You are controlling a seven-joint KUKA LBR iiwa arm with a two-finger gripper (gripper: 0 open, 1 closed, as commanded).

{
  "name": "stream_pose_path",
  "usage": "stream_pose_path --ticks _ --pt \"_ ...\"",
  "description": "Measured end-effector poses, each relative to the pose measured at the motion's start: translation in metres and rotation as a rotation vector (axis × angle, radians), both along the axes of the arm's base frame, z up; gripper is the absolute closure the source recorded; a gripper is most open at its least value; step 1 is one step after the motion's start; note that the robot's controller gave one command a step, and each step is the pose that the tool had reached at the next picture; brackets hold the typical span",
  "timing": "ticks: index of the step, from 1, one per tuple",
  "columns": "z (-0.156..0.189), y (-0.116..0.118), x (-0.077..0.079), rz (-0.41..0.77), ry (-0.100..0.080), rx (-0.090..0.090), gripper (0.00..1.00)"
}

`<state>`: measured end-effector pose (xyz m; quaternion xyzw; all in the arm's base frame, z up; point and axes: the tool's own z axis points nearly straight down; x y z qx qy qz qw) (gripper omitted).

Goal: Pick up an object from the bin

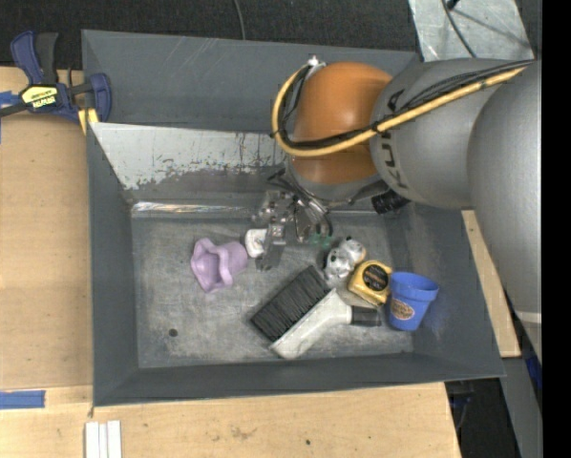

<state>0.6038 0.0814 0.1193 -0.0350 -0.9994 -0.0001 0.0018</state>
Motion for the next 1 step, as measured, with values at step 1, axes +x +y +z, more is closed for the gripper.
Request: stream_pose_path --ticks 1 --pt "0.1434 0.0141 -0.0022 0.086 -0.008 0.0 1.0"
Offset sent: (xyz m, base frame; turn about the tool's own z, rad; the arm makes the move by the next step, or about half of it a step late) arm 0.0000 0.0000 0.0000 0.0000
